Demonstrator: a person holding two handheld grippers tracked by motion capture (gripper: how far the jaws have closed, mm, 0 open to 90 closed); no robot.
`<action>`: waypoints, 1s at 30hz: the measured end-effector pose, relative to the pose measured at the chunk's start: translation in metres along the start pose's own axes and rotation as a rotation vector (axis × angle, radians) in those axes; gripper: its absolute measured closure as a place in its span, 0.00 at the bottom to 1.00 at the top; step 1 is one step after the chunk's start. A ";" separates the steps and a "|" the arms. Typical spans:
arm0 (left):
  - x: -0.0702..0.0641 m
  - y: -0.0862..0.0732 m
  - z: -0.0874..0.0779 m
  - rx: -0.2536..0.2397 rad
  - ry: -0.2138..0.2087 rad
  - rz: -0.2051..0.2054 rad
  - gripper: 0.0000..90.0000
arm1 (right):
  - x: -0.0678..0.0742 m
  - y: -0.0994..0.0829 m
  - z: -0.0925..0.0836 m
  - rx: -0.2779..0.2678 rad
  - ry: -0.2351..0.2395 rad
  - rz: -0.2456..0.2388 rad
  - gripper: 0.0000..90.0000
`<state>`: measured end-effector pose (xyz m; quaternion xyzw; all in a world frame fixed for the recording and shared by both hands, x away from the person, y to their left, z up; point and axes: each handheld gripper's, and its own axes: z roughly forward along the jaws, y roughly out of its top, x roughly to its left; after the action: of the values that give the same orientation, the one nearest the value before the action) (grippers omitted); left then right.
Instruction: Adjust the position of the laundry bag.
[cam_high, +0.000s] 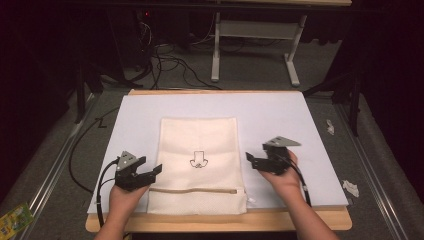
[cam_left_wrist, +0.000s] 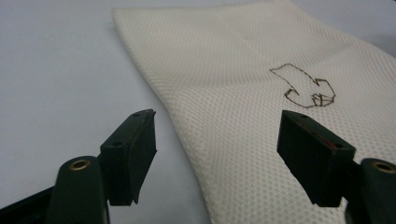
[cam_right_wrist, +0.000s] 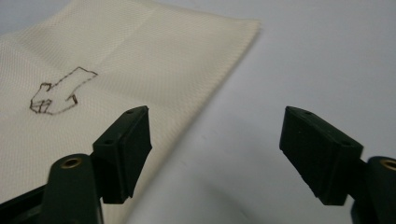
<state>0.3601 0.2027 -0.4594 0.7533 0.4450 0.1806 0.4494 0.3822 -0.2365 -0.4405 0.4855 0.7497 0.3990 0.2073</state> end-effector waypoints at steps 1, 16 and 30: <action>-0.001 0.000 0.002 0.012 -0.004 0.006 0.34 | 0.004 0.004 0.009 0.010 0.003 -0.004 0.32; 0.003 -0.001 -0.005 0.005 0.003 0.032 0.35 | 0.030 0.018 0.077 0.141 -0.066 -0.138 0.96; -0.015 0.002 0.002 0.020 -0.088 0.043 0.39 | -0.081 0.022 0.026 0.105 -0.227 0.003 0.61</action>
<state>0.3544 0.1890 -0.4566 0.7741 0.4105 0.1526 0.4571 0.4487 -0.2940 -0.4442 0.5389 0.7407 0.3017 0.2645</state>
